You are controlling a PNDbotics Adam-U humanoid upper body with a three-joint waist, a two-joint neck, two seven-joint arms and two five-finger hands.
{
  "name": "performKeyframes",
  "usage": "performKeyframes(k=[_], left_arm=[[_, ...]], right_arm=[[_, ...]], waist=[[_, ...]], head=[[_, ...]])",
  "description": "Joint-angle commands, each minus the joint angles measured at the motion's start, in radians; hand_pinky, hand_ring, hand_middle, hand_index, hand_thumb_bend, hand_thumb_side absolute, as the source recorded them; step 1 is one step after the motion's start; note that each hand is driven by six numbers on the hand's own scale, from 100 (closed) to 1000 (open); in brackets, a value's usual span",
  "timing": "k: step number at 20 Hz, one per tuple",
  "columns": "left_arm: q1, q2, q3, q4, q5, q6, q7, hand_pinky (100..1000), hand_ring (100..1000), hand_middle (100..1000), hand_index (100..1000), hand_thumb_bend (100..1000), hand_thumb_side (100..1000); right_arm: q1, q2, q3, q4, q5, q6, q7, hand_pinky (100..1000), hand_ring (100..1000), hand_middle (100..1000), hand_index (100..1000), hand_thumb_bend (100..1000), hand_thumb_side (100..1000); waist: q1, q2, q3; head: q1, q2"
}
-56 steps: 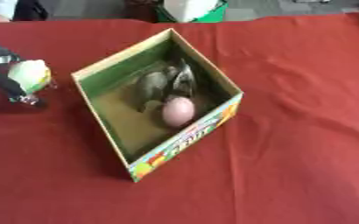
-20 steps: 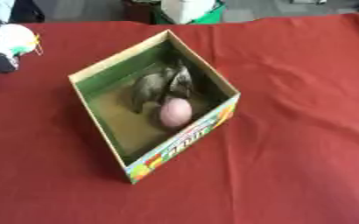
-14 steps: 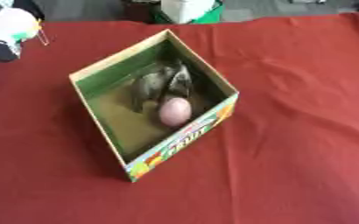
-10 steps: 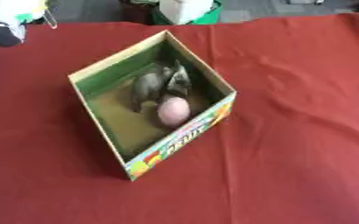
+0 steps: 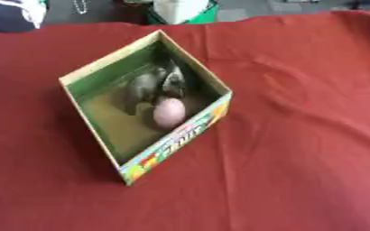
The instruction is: Pick up objects on the table and place them in the box.
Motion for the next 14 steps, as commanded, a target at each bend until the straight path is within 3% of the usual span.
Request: performKeyframes(k=[1, 7, 14], left_arm=[[-0.037, -0.018, -0.035, -0.078, 0.043, -0.022, -0.033, 322, 508, 515, 352, 100, 309], [-0.059, -0.052, -0.111, -0.088, 0.087, -0.047, -0.065, 323, 512, 519, 354, 100, 310], [-0.065, -0.041, -0.199, -0.089, 0.140, -0.046, -0.082, 339, 520, 527, 359, 100, 311]], right_arm=[[-0.015, -0.023, -0.009, -0.019, -0.008, -0.001, -0.001, 678, 823, 776, 841, 100, 1000], [-0.020, -0.022, -0.005, -0.019, -0.012, -0.001, 0.003, 678, 823, 776, 840, 100, 1000], [-0.024, -0.022, -0.002, -0.019, -0.015, 0.000, 0.007, 677, 822, 775, 839, 100, 1000]], waist=[[-0.002, -0.025, -0.002], [0.001, -0.027, -0.003], [0.009, -0.025, -0.004]], head=[[0.008, 0.000], [0.022, -0.001], [0.028, -0.007]])
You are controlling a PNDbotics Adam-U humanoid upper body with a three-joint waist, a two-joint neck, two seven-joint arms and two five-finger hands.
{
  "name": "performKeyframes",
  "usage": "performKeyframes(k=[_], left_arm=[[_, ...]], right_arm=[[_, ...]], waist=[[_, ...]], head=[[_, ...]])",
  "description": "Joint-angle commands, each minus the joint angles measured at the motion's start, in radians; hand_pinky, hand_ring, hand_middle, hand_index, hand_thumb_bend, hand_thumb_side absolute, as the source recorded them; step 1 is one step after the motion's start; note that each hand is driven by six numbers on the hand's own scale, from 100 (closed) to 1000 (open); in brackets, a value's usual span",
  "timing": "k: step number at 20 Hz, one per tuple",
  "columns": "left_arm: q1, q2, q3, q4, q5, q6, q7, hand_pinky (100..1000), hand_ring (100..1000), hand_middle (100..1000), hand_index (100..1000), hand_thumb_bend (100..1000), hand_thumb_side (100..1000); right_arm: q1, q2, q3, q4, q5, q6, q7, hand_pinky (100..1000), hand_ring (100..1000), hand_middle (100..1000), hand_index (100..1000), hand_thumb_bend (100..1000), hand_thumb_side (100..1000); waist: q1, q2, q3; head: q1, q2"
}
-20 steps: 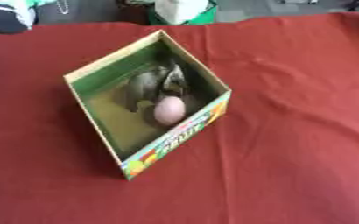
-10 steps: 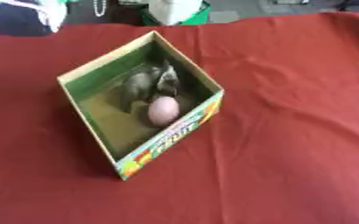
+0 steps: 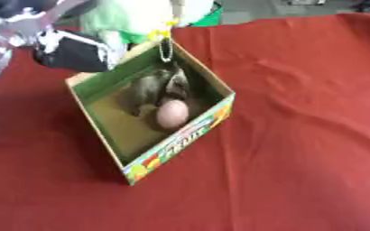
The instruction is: Pick up objects on the table and place them in the box.
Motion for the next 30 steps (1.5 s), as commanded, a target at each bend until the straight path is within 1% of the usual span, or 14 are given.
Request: performKeyframes(k=[1, 6, 12, 17, 19, 21, 23, 24, 26, 28, 29, 30], left_arm=[[-0.022, 0.022, -0.028, -0.016, 0.021, -0.001, -0.007, 341, 521, 528, 360, 100, 311], [-0.022, 0.028, -0.068, -0.016, 0.041, 0.004, -0.026, 347, 525, 532, 364, 100, 313], [-0.004, 0.047, -0.109, -0.016, 0.038, 0.013, -0.093, 362, 535, 543, 376, 100, 314], [0.011, 0.057, -0.121, -0.005, 0.027, 0.024, -0.116, 365, 537, 546, 384, 100, 310], [0.014, 0.055, -0.129, 0.011, 0.025, 0.022, -0.129, 378, 548, 558, 412, 100, 314], [0.016, 0.051, -0.137, 0.029, 0.027, 0.017, -0.140, 398, 565, 576, 464, 100, 348], [0.017, 0.046, -0.142, 0.046, 0.026, 0.011, -0.144, 412, 576, 589, 489, 100, 379], [0.018, 0.043, -0.145, 0.055, 0.024, 0.008, -0.148, 431, 592, 605, 519, 100, 426], [0.018, 0.039, -0.151, 0.074, 0.020, -0.002, -0.162, 447, 605, 618, 550, 100, 451], [0.019, 0.034, -0.155, 0.091, 0.014, -0.014, -0.176, 523, 669, 684, 635, 100, 547], [0.019, 0.032, -0.157, 0.101, 0.009, -0.021, -0.185, 550, 694, 710, 673, 100, 579], [0.019, 0.029, -0.157, 0.109, 0.003, -0.030, -0.194, 563, 707, 723, 694, 100, 591]], right_arm=[[-0.012, -0.021, -0.006, -0.019, -0.006, 0.000, 0.004, 678, 822, 775, 839, 100, 1000], [-0.014, -0.021, -0.005, -0.019, -0.006, 0.001, 0.005, 678, 822, 775, 839, 100, 1000], [-0.015, -0.021, -0.004, -0.019, -0.006, 0.000, 0.006, 678, 822, 774, 838, 100, 1000], [-0.014, -0.020, -0.003, -0.019, -0.005, 0.000, 0.007, 677, 821, 773, 837, 100, 1000], [-0.015, -0.019, -0.003, -0.019, -0.005, 0.000, 0.007, 677, 821, 773, 837, 100, 1000], [-0.015, -0.018, -0.003, -0.019, -0.004, 0.000, 0.007, 677, 821, 773, 837, 100, 1000], [-0.014, -0.018, -0.003, -0.019, -0.004, 0.000, 0.008, 677, 821, 772, 836, 100, 1000], [-0.014, -0.017, -0.003, -0.019, -0.003, 0.000, 0.008, 677, 821, 772, 836, 100, 1000], [-0.014, -0.017, -0.003, -0.019, -0.003, 0.000, 0.008, 677, 821, 772, 836, 100, 1000], [-0.014, -0.016, -0.003, -0.019, -0.004, 0.000, 0.008, 677, 821, 771, 835, 100, 1000], [-0.014, -0.016, -0.003, -0.019, -0.004, 0.000, 0.008, 677, 821, 771, 835, 100, 1000], [-0.014, -0.016, -0.003, -0.019, -0.004, 0.000, 0.008, 677, 821, 771, 835, 100, 1000]], waist=[[-0.002, -0.021, -0.002], [0.000, -0.020, -0.002], [0.001, -0.017, -0.005], [0.002, -0.014, -0.004], [0.003, -0.012, -0.004], [0.003, -0.011, -0.006], [0.002, -0.009, -0.007], [0.002, -0.009, -0.008], [0.003, -0.008, -0.009], [0.003, -0.007, -0.010], [0.003, -0.007, -0.010], [0.003, -0.007, -0.011]], head=[[0.005, -0.007], [0.007, -0.010], [0.012, -0.013], [0.012, -0.015], [0.014, -0.016], [0.014, -0.017], [0.014, -0.018], [0.014, -0.018], [0.014, -0.019], [0.014, -0.019], [0.015, -0.019], [0.015, -0.019]])
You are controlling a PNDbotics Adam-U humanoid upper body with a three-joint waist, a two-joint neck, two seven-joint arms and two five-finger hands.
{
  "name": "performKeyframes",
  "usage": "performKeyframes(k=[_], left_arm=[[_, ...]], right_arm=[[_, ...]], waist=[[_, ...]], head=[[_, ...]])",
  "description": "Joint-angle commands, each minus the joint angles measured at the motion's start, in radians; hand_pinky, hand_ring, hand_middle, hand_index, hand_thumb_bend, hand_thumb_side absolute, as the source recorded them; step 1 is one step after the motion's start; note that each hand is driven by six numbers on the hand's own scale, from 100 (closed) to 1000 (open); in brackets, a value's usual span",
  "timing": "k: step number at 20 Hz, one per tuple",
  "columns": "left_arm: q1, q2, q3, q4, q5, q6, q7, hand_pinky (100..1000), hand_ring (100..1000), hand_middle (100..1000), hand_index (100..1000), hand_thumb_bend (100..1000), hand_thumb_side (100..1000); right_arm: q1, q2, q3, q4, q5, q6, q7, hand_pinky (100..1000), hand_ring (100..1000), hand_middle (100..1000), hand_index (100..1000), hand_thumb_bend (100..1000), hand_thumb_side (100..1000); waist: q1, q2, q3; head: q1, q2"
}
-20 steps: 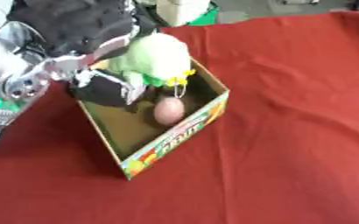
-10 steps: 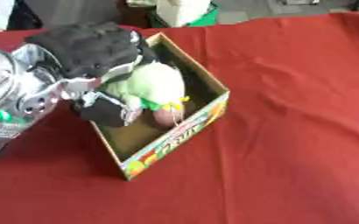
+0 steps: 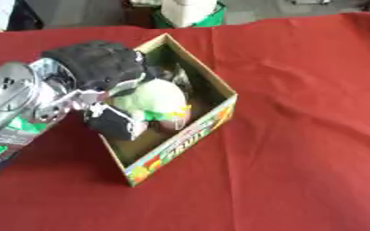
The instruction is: Pick up objects on the table and place them in the box.
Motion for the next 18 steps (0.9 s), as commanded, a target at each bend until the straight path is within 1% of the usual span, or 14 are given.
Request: performKeyframes(k=[1, 2, 3, 4, 5, 6, 7, 8, 9, 10, 11, 14, 16, 18], left_arm=[[-0.011, 0.002, 0.006, 0.022, -0.024, -0.023, -0.030, 632, 767, 780, 775, 151, 644], [-0.011, -0.001, 0.006, 0.033, -0.035, -0.032, -0.044, 647, 777, 790, 788, 167, 653], [-0.010, -0.004, 0.008, 0.043, -0.044, -0.039, -0.056, 716, 824, 833, 843, 242, 698], [-0.009, -0.007, 0.010, 0.053, -0.050, -0.046, -0.067, 737, 839, 845, 857, 275, 714], [-0.007, -0.010, 0.011, 0.065, -0.053, -0.052, -0.074, 791, 878, 883, 901, 407, 772], [-0.004, -0.012, 0.010, 0.080, -0.053, -0.058, -0.078, 809, 892, 897, 917, 461, 787], [-0.002, -0.015, 0.008, 0.096, -0.053, -0.065, -0.080, 847, 919, 920, 941, 564, 818], [0.000, -0.017, 0.006, 0.112, -0.052, -0.073, -0.081, 856, 926, 928, 947, 599, 827], [0.001, -0.019, 0.005, 0.125, -0.052, -0.078, -0.081, 877, 944, 946, 963, 707, 836], [0.001, -0.021, 0.007, 0.134, -0.055, -0.081, -0.081, 883, 949, 951, 973, 781, 844], [0.001, -0.023, 0.010, 0.138, -0.061, -0.081, -0.081, 895, 960, 960, 985, 882, 864], [0.003, -0.025, 0.029, 0.134, -0.095, -0.074, -0.081, 905, 967, 965, 999, 920, 873], [0.009, -0.027, 0.056, 0.115, -0.119, -0.063, -0.079, 903, 964, 963, 997, 902, 887], [0.020, -0.028, 0.098, 0.080, -0.138, -0.039, -0.057, 896, 952, 955, 990, 851, 915]], right_arm=[[-0.013, -0.016, -0.008, -0.019, -0.003, 0.000, 0.002, 677, 821, 771, 835, 100, 1000], [-0.012, -0.016, -0.008, -0.019, -0.003, 0.000, 0.002, 677, 821, 771, 835, 100, 1000], [-0.012, -0.016, -0.009, -0.019, -0.003, 0.000, 0.002, 677, 821, 771, 835, 100, 1000], [-0.011, -0.016, -0.009, -0.019, -0.003, 0.000, 0.002, 677, 821, 771, 835, 100, 1000], [-0.011, -0.015, -0.009, -0.019, -0.003, 0.000, 0.002, 677, 821, 771, 835, 100, 1000], [-0.011, -0.015, -0.010, -0.019, -0.004, 0.000, 0.001, 677, 821, 771, 835, 100, 1000], [-0.011, -0.015, -0.009, -0.019, -0.004, 0.000, 0.001, 677, 821, 771, 835, 100, 1000], [-0.011, -0.015, -0.009, -0.019, -0.004, -0.001, 0.001, 677, 821, 771, 835, 100, 1000], [-0.011, -0.015, -0.010, -0.019, -0.005, -0.001, 0.001, 677, 821, 770, 835, 100, 1000], [-0.010, -0.014, -0.010, -0.019, -0.005, 0.000, 0.001, 677, 821, 770, 835, 100, 1000], [-0.010, -0.014, -0.010, -0.019, -0.005, 0.000, 0.001, 677, 821, 770, 835, 100, 1000], [-0.008, -0.014, -0.011, -0.019, -0.006, 0.000, 0.001, 677, 821, 770, 835, 100, 1000], [-0.007, -0.013, -0.011, -0.019, -0.006, 0.000, 0.000, 677, 821, 770, 835, 100, 1000], [-0.005, -0.013, -0.013, -0.019, -0.006, -0.001, -0.002, 677, 821, 771, 835, 100, 1000]], waist=[[-0.002, -0.017, -0.003], [-0.002, -0.017, -0.003], [-0.002, -0.017, -0.003], [-0.002, -0.017, -0.004], [-0.002, -0.017, -0.004], [-0.002, -0.017, -0.004], [-0.002, -0.018, -0.005], [-0.002, -0.018, -0.005], [-0.002, -0.018, -0.005], [-0.002, -0.019, -0.005], [-0.002, -0.019, -0.005], [-0.002, -0.021, -0.004], [-0.003, -0.022, -0.002], [-0.005, -0.024, 0.001]], head=[[0.002, -0.011], [0.002, -0.011], [0.003, -0.011], [0.003, -0.012], [0.003, -0.012], [0.003, -0.013], [0.003, -0.013], [0.003, -0.013], [0.003, -0.013], [0.003, -0.013], [0.003, -0.014], [0.003, -0.013], [0.004, -0.012], [0.005, -0.011]])
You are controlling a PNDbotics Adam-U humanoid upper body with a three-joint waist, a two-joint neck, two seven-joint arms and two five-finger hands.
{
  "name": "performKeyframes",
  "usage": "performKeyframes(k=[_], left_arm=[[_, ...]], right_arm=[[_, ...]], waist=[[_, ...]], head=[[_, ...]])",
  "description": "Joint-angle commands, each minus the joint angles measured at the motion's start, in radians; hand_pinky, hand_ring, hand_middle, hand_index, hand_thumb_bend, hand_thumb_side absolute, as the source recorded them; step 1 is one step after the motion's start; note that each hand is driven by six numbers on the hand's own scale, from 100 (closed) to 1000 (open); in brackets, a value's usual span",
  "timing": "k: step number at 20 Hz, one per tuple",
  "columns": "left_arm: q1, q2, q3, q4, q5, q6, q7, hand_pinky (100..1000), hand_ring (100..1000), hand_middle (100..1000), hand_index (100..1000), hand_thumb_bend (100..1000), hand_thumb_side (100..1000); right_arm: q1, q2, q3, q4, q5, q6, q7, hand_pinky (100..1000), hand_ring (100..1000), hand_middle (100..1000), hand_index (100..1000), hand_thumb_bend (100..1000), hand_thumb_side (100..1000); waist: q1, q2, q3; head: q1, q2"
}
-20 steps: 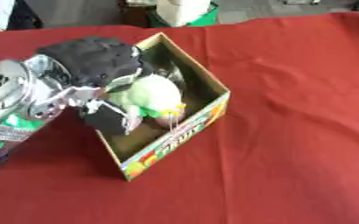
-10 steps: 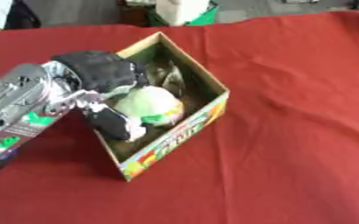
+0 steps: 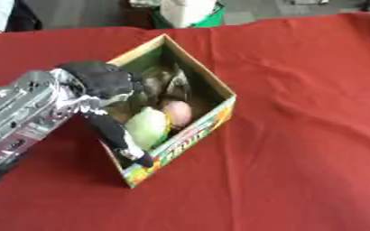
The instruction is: Pick up objects on the table and place them in the box.
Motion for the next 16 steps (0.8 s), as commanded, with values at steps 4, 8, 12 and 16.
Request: performKeyframes(k=[4, 8, 12, 16], left_arm=[[0.030, 0.005, 0.168, -0.140, -0.052, 0.121, 0.152, 849, 889, 902, 946, 612, 978], [0.072, -0.009, 0.262, -0.222, -0.043, 0.244, 0.360, 792, 820, 854, 918, 240, 1000], [0.105, -0.035, 0.335, -0.233, 0.061, 0.330, 0.650, 764, 780, 818, 907, 181, 954], [0.147, -0.061, 0.412, -0.234, 0.280, 0.347, 0.987, 744, 760, 802, 896, 122, 955]], right_arm=[[-0.003, -0.020, -0.018, -0.019, -0.007, -0.006, -0.007, 678, 822, 771, 835, 100, 1000], [0.001, -0.018, -0.022, -0.019, -0.010, -0.012, -0.013, 678, 822, 772, 834, 100, 1000], [0.000, -0.017, -0.027, -0.019, -0.008, -0.027, -0.023, 678, 824, 775, 836, 100, 1000], [0.005, -0.013, -0.034, -0.019, 0.005, -0.050, -0.037, 678, 826, 780, 838, 100, 1000]], waist=[[-0.008, -0.029, 0.009], [-0.011, -0.039, 0.018], [-0.012, -0.051, 0.026], [-0.012, -0.058, 0.032]], head=[[0.008, -0.012], [0.014, -0.015], [0.014, -0.009], [0.002, 0.011]])
